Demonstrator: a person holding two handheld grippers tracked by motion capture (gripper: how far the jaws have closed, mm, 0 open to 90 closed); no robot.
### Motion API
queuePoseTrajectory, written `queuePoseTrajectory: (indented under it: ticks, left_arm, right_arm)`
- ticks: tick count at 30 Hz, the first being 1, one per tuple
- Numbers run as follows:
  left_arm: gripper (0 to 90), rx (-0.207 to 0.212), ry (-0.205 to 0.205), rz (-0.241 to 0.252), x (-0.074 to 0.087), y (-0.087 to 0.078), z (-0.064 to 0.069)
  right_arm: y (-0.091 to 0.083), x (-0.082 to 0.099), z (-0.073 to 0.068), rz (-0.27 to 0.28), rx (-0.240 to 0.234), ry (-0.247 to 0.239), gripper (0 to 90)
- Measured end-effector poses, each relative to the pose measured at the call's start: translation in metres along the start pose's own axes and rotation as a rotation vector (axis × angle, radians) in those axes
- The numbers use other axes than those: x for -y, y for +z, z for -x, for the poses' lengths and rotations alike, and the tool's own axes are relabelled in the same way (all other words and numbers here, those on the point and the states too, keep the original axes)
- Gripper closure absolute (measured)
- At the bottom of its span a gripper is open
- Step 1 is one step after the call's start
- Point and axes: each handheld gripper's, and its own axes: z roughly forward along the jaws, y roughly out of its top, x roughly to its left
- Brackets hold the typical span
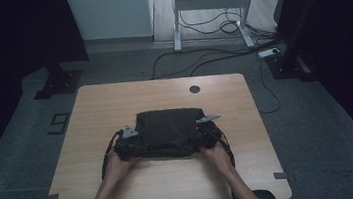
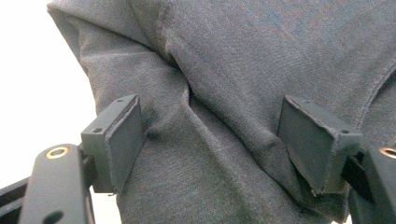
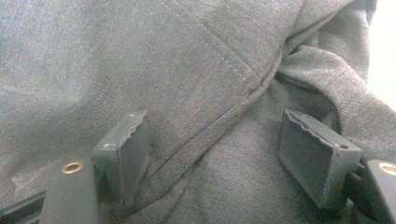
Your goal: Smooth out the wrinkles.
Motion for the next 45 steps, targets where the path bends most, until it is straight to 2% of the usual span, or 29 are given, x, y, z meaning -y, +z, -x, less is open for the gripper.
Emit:
queuePoseTrajectory:
  ticks: [9,13,18,23,26,29,33,35,45]
  left_arm:
    - [22.3,-0.014,-0.053,0.005,-0.011,0.014,-0.026]
    - [22.4,-0.024,-0.079,-0.005,-0.021,0.023,-0.040]
    - [21.9,-0.017,-0.085,-0.015,-0.024,0.026,-0.045]
    - [21.0,-0.008,-0.096,0.019,-0.020,0.025,-0.045]
    - [19.6,0.001,-0.105,0.014,-0.022,0.023,-0.046]
    - [16.8,-0.013,-0.102,0.001,-0.027,0.018,-0.045]
    - [14.0,-0.007,-0.099,0.007,-0.032,0.009,-0.044]
    - [13.8,-0.005,-0.096,0.013,-0.035,0.003,-0.042]
    - [6.6,0.001,-0.014,0.009,-0.042,-0.031,-0.029]
  right_arm:
    - [0.021,-0.019,0.008,0.019,0.004,0.031,25.1]
    - [0.031,-0.029,0.013,0.026,0.010,0.041,25.1]
    - [0.036,-0.036,0.017,0.017,0.004,0.047,24.8]
    - [0.035,-0.035,0.019,0.024,-0.007,0.047,24.6]
    - [0.034,-0.037,0.018,0.018,-0.005,0.040,24.2]
    - [0.030,-0.040,0.018,0.012,-0.021,0.027,22.9]
    - [0.021,-0.044,0.017,0.028,-0.043,0.019,18.4]
    - [0.015,-0.046,0.016,0.030,-0.052,-0.001,15.6]
    - [-0.020,-0.052,0.006,0.063,-0.068,-0.082,12.1]
